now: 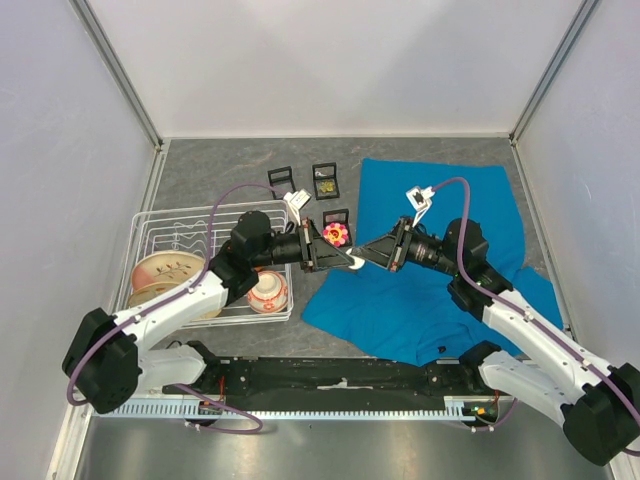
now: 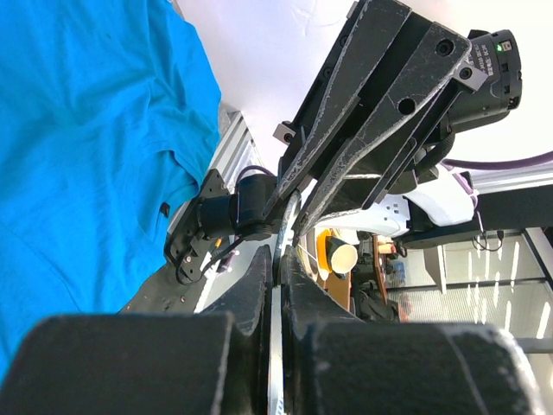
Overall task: Remove the brooch from the garment
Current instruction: Close the brooch.
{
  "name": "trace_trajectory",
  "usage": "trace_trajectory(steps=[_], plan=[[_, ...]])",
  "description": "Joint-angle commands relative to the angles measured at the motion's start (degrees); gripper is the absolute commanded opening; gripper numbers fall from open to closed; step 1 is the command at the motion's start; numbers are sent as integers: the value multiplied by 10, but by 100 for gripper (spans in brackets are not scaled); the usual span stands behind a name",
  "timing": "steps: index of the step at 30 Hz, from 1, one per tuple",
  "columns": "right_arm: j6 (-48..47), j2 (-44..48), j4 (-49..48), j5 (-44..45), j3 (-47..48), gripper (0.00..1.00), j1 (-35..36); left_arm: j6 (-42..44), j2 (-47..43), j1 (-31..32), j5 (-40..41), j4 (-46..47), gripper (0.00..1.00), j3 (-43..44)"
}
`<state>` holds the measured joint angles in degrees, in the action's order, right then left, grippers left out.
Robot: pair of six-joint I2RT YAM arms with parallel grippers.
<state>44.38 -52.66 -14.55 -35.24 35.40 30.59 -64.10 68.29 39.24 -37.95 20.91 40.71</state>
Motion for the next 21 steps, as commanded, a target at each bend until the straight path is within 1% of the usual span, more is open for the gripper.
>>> trace_trajectory(steps=[1,2,4,5,8,10,12,14,17,21], plan=[[25,2,-40,-25,-9,0,13,-18,-25,-5,26,65,4,-20],[49,0,-74,-32,-19,0,13,-22,-28,-5,24,70,8,-32],[75,1,-111,-34,-31,0,13,-29,-39,-5,25,86,13,-43],[96,1,-143,-35,-43,0,13,-31,-41,-5,26,90,19,-52],[111,0,-172,-38,-49,0,13,-31,-50,-5,26,97,24,-62],[118,0,-179,-40,-50,0,12,-34,-53,-5,26,107,24,-63],[117,2,-174,-40,-49,0,11,-35,-53,-5,24,116,20,-64],[120,2,-177,-41,-50,0,8,-38,-54,-5,24,126,20,-66],[132,5,-188,-43,-53,0,6,-44,-53,-6,24,142,15,-72],[156,3,-216,-50,-65,0,-5,-60,-60,-7,24,179,14,-91]])
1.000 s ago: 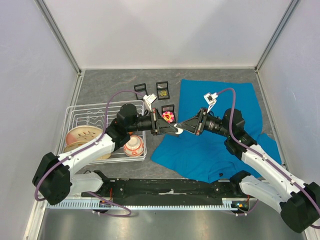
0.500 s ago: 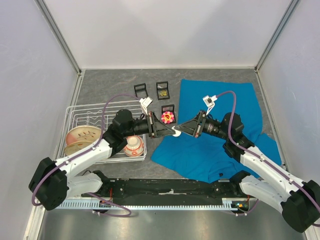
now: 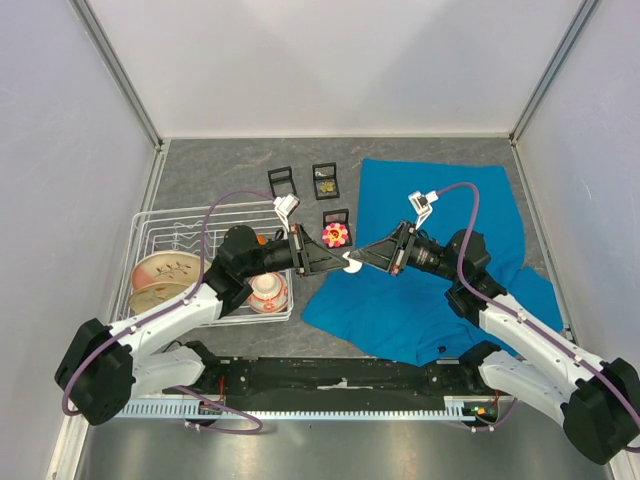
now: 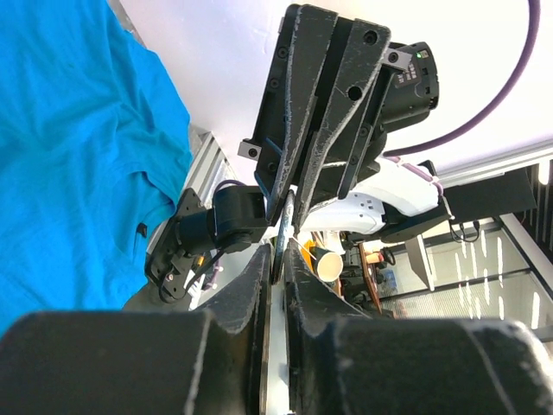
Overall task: Remove the brooch from the garment
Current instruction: Close the brooch.
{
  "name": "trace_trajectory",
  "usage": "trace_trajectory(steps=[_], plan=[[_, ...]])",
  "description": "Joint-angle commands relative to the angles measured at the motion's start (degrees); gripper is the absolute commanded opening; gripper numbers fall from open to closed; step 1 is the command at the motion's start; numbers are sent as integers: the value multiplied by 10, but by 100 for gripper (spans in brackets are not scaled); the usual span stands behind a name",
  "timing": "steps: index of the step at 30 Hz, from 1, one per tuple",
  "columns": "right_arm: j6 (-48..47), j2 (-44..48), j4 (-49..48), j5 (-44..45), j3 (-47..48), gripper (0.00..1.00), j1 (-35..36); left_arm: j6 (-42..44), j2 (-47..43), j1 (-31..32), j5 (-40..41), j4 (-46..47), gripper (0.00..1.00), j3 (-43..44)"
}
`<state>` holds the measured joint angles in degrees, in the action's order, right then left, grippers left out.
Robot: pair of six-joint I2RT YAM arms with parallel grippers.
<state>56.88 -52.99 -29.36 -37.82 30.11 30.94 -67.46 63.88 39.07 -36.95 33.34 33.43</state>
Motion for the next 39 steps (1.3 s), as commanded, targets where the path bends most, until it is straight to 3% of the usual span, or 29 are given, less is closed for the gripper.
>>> trace_trajectory(steps=[1,5,11,18,22,23,24,27,32,39], plan=[[44,3,-84,-28,-19,0,-12,-26,-17,-5,14,54,15,-19],[58,-3,-105,-35,-23,0,-16,-26,-19,-5,17,54,17,-18],[71,-7,-121,-39,-26,0,-17,-23,-16,-5,12,56,7,-12],[73,-10,-119,-40,-15,0,-17,-28,5,-5,-5,69,7,7],[29,-6,-47,-44,13,1,-18,-26,13,-5,-7,75,2,15],[9,-4,-15,-39,22,5,-17,-23,14,-5,-8,67,2,18],[-10,1,19,-33,33,21,-18,-11,13,-6,-12,58,2,28],[-60,8,114,-30,64,54,-25,35,1,-6,-13,-12,2,49],[-73,4,134,-63,72,63,-38,87,4,-7,-38,-85,2,77],[-103,-11,148,-110,92,64,-41,120,19,-9,-72,-123,2,101]])
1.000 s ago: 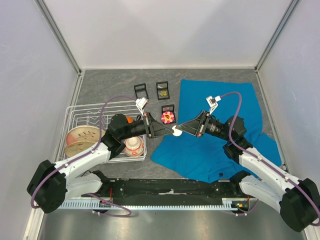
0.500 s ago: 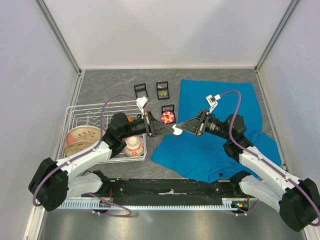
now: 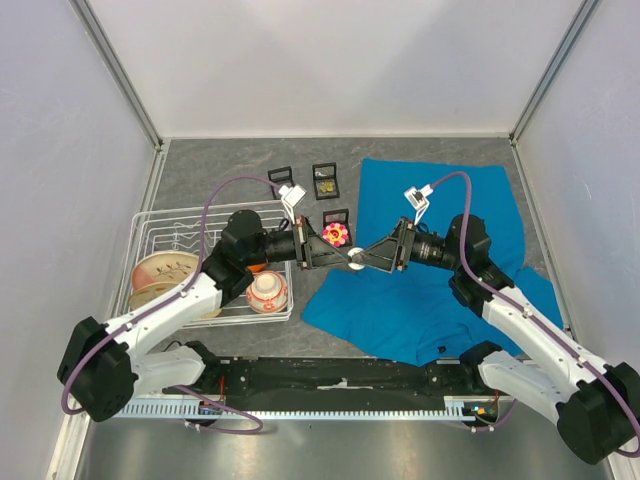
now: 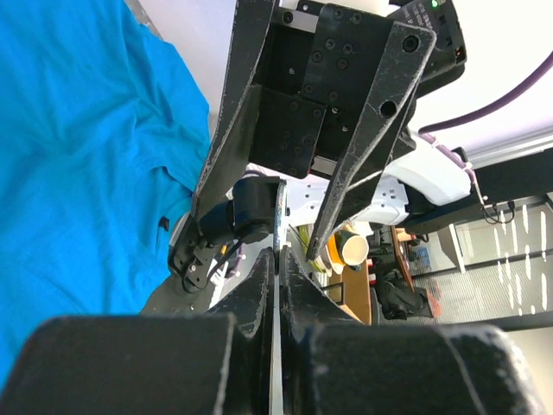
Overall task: Remove the brooch from the garment
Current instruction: Close the brooch.
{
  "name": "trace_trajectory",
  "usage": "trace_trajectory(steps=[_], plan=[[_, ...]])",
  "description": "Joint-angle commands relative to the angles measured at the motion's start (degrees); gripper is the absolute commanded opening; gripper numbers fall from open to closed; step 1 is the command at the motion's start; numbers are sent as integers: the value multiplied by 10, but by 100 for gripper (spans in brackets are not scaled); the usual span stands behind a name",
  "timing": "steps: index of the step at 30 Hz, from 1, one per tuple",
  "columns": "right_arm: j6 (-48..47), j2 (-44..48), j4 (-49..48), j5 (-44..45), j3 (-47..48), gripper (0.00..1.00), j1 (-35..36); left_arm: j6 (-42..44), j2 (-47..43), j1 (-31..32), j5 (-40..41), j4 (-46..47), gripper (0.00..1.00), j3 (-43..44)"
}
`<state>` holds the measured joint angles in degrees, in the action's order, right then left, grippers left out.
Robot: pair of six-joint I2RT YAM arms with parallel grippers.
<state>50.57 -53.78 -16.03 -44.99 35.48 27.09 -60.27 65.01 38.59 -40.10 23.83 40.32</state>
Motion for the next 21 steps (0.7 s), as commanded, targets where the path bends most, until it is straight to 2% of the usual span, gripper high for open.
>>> trace_trajectory(steps=[1,10,21], plan=[[-45,-5,20,-40,42,64,-3,51,10,-4,-46,-33,2,35],[-35,-24,0,-67,38,59,-4,96,16,-4,-79,-86,2,64],[-28,-29,-22,-83,20,41,-5,97,21,-5,-89,-96,2,65]])
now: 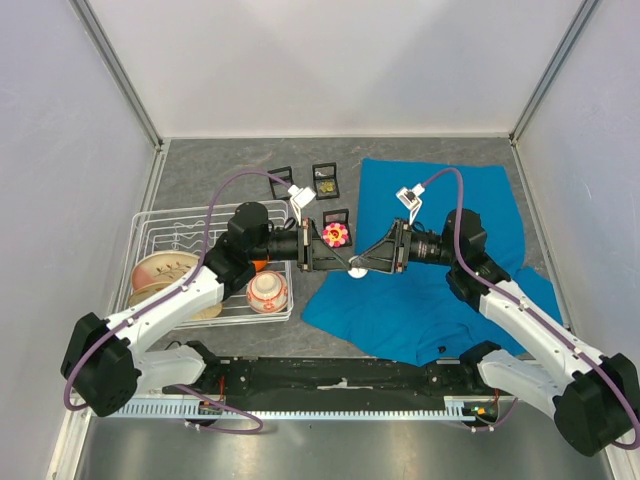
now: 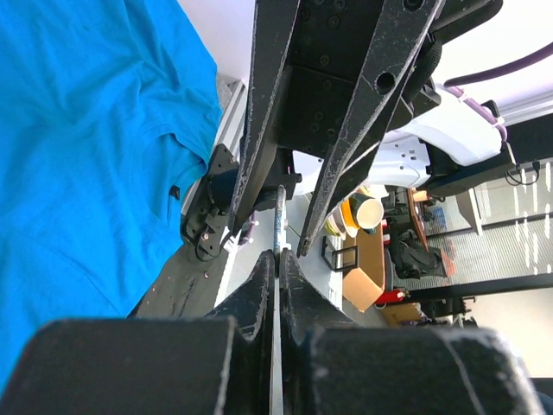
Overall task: Remove the brooch from the garment
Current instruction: Close the brooch.
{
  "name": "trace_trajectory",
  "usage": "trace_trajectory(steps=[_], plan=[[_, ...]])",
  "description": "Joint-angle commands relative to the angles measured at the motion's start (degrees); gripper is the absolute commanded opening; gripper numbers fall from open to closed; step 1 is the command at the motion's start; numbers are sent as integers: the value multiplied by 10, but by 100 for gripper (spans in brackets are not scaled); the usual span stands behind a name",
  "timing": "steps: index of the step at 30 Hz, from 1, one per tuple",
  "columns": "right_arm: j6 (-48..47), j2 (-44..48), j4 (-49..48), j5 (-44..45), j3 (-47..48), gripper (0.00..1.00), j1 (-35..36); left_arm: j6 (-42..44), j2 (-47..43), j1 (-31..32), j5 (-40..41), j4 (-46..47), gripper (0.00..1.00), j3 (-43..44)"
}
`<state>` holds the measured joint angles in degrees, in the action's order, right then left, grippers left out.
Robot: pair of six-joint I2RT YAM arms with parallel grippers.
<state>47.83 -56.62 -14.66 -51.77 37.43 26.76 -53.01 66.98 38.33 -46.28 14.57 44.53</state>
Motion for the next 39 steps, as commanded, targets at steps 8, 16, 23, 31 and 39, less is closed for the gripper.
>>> trace_trajectory(steps=[8,16,23,31,39], plan=[[22,-2,-67,-9,-13,38,-2,-51,10,-4,-28,73,2,1],[18,-2,-69,-16,-23,31,-1,-61,14,-5,-31,90,2,-3],[-5,-6,-59,-37,-21,29,-2,-43,21,-11,-72,67,2,12],[-21,-16,-64,-56,-26,24,-2,-22,31,-14,-102,39,2,22],[-13,-11,-94,-39,-38,21,-1,-126,48,-14,-112,156,2,-1]])
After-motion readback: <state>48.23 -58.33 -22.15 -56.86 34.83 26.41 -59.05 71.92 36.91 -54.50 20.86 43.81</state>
